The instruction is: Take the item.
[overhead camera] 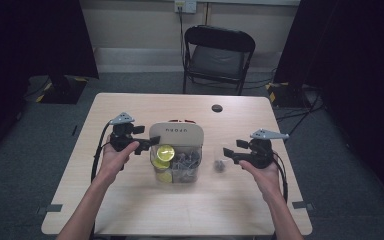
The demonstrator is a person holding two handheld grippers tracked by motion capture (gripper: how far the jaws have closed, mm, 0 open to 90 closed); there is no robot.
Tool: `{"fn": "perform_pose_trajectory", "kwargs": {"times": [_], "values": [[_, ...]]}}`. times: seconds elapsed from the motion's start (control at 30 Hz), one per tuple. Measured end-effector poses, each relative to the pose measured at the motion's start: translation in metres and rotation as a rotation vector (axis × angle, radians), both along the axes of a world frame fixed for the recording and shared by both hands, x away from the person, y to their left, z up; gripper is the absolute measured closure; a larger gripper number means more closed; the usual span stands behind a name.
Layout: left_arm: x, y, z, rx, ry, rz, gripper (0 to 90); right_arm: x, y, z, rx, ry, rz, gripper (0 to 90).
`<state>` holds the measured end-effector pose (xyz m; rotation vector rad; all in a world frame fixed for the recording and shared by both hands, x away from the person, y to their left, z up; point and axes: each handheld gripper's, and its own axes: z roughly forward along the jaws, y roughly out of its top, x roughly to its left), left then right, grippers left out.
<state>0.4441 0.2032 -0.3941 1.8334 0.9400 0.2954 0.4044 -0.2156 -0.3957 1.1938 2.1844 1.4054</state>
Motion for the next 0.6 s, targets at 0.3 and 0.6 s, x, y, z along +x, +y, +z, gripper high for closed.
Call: {"fn": "perform_pose_trajectory", "kwargs": {"times": [0.3, 0.6], "values": [[0.0, -0.003, 0.001, -0.001, 0.002, -0.013, 15.8, -0.019, -0.019, -0.024, -0.055, 0.058, -0.057, 21.3], [-0.002, 0.005, 0.007, -0.021, -0.009, 0.003, 15.8, -0.023, -0.023, -0.051, -0.126, 0.117, -0.079, 18.8]]}}
